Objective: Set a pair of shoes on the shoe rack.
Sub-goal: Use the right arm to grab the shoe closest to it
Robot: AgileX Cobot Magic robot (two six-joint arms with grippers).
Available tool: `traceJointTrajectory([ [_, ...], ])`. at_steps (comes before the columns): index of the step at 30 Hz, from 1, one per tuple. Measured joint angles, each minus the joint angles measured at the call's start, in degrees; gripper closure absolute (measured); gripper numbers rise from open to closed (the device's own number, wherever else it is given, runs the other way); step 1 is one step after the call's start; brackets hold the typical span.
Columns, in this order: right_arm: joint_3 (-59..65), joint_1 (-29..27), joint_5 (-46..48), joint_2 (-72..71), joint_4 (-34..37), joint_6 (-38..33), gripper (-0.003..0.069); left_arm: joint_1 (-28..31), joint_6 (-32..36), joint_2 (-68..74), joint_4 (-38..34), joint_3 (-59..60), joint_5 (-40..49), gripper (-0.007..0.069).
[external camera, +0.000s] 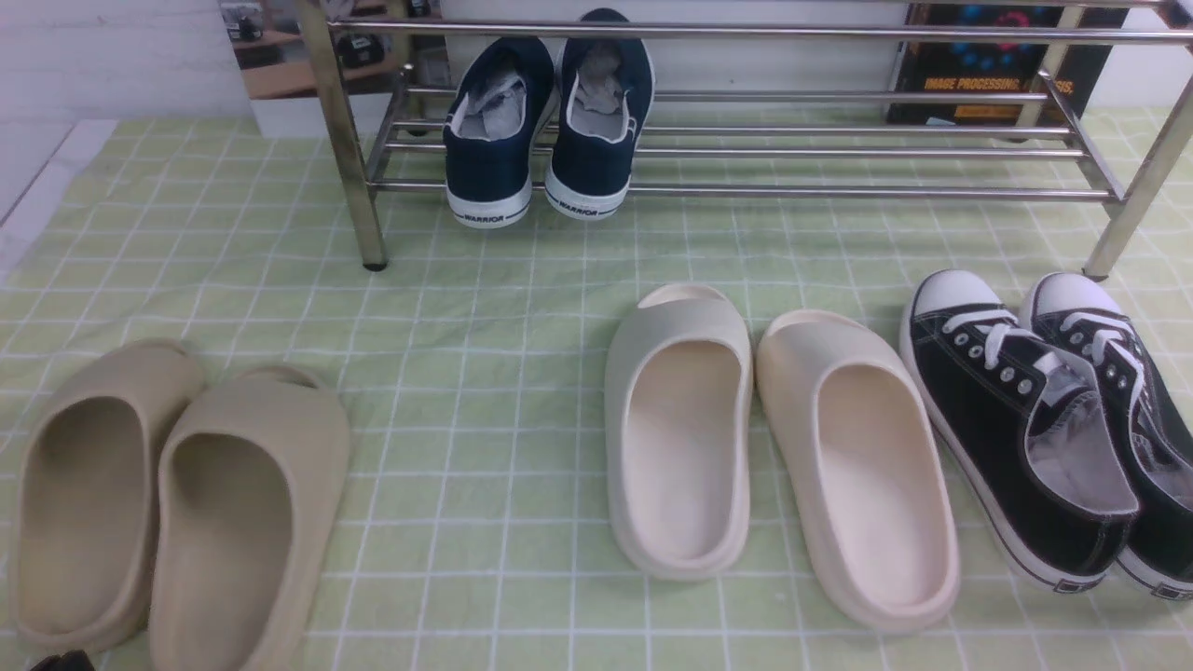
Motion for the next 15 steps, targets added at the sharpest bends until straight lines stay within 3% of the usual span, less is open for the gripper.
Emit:
traceJointTrajectory([
  [15,0.00,0.00,0.00,0.00,-0.42,0.00,0.0419,0.00,0.00,0.00,0.00,0.00,0.00,0.0533],
])
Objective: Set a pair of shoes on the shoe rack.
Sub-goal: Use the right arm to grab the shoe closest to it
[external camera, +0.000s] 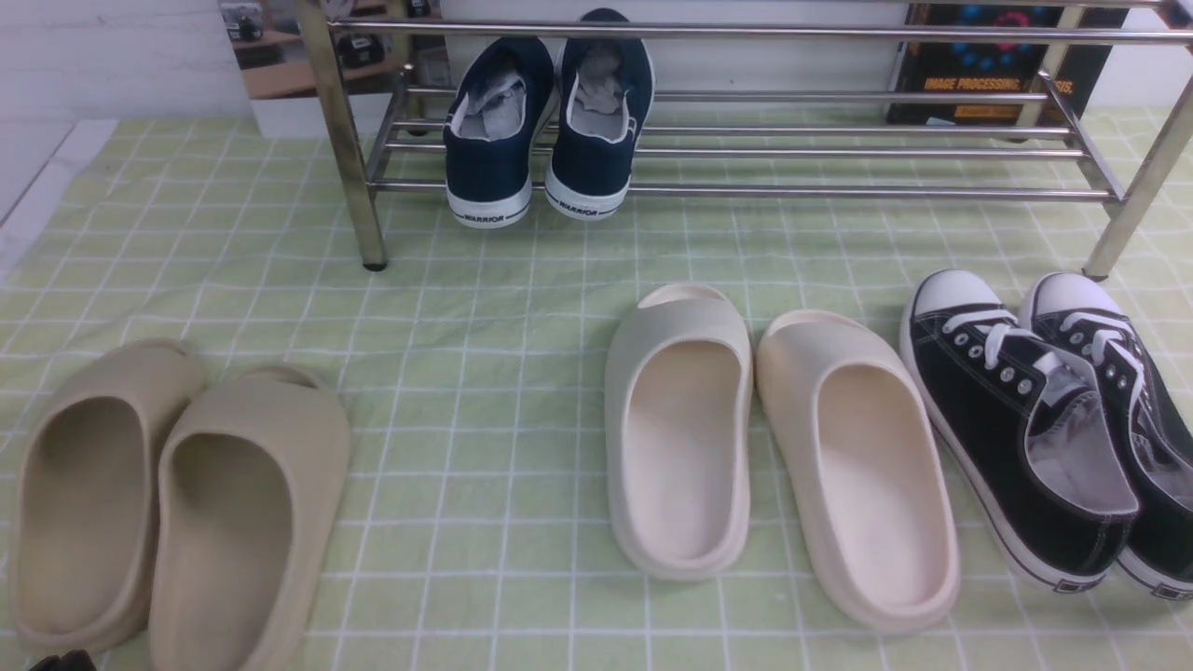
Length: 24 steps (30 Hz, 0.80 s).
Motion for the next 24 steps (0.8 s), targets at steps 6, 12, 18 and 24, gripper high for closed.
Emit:
traceJointTrajectory([
  [6,0.00,0.00,-0.26,0.00,0.00,0.00,0.0419,0.00,0.00,0.00,0.00,0.00,0.00,0.0533],
  [12,0.00,0.00,-0.26,0.00,0.00,0.00,0.0419,0.00,0.00,0.00,0.00,0.00,0.00,0.0533],
  [18,0.00,0.00,-0.81,0.00,2.65,0.42,0.0419,0.00,0.00,0.00,0.00,0.00,0.00,0.0527],
  [24,0.55,0.00,-5.49,0.00,13.12,5.44,0.0419,0.00,0.00,0.00,0.00,0.00,0.00,0.0520],
])
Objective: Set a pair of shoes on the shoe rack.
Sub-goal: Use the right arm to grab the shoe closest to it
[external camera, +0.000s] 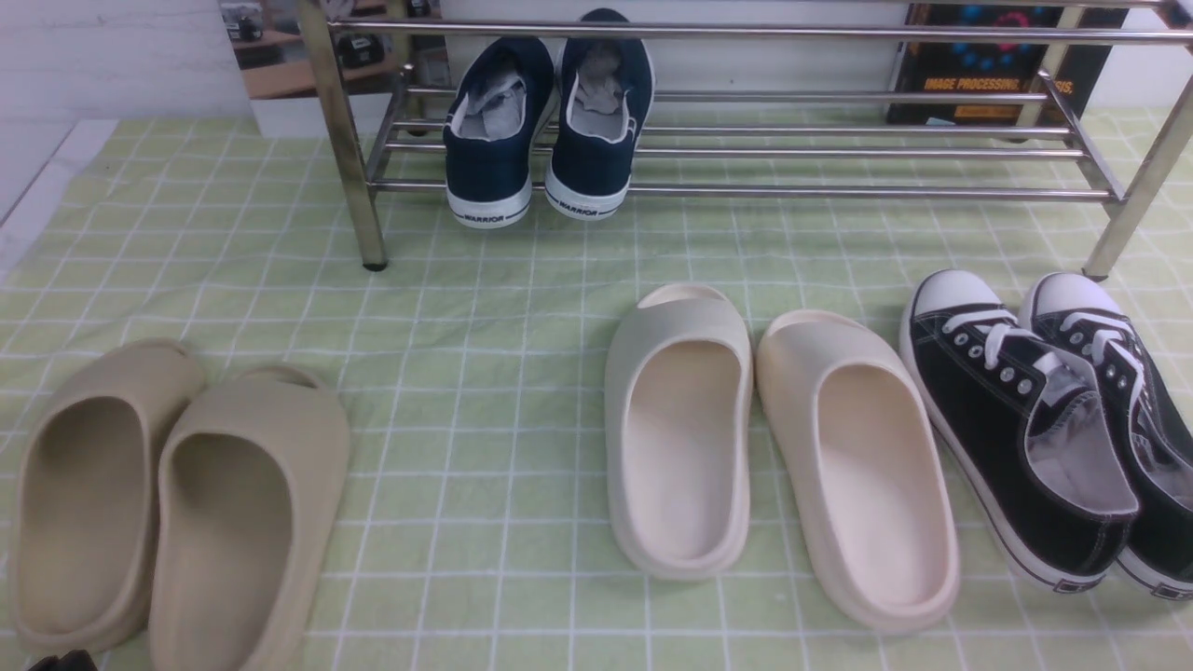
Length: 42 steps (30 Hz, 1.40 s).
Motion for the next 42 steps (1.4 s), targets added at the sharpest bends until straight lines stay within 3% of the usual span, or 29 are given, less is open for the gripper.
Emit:
traceJointTrajectory([
  [7,0.00,0.00,-7.67,0.00,19.27,14.98,0.0419,0.00,0.00,0.00,0.00,0.00,0.00,0.0512],
  [19,0.00,0.00,-10.01,0.00,22.15,18.04,0.0419,0.00,0.00,0.00,0.00,0.00,0.00,0.0498],
  [24,-6.59,0.00,-1.96,1.44,20.37,11.99,0.0450,0.00,0.00,0.00,0.00,0.00,0.00,0.0494],
  [28,-16.53,0.00,7.96,7.90,17.13,4.17,0.0531,0.00,0.00,0.00,0.00,0.00,0.00,0.0491],
  [32,-33.65,0.00,25.60,22.97,13.69,-9.20,0.0659,0.00,0.00,0.00,0.00,0.00,0.00,0.0491],
  [38,-46.66,1.33,43.82,42.59,13.66,-19.94,0.0662,0.00,0.00,0.00,0.00,0.00,0.00,0.0491],
  [42,-49.77,6.48,44.93,51.47,13.82,-21.38,0.0658,0.00,0.00,0.00,0.00,0.00,0.00,0.0489],
])
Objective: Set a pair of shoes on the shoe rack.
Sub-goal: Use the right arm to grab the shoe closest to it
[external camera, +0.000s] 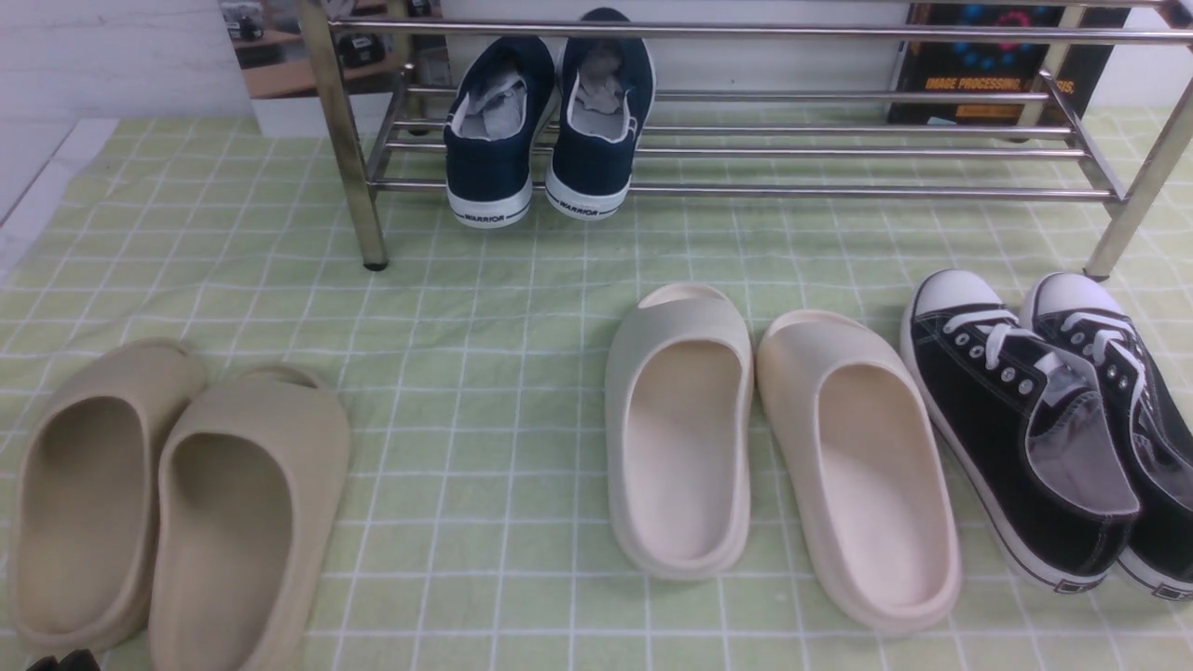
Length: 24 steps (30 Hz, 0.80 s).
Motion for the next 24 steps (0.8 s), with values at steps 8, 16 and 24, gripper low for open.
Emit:
traceJointTrajectory([
  [8,-5.02,11.62,-2.16,18.44,-4.84,1.67,0.0501,0.00,0.00,0.00,0.00,0.00,0.00,0.0479],
  [16,-6.88,12.77,-15.09,32.32,-8.17,3.75,0.0176,0.00,0.00,0.00,0.00,0.00,0.00,0.0470],
  [24,-6.88,12.83,-18.09,42.49,-10.00,3.92,0.0297,0.00,0.00,0.00,0.00,0.00,0.00,0.0470],
])
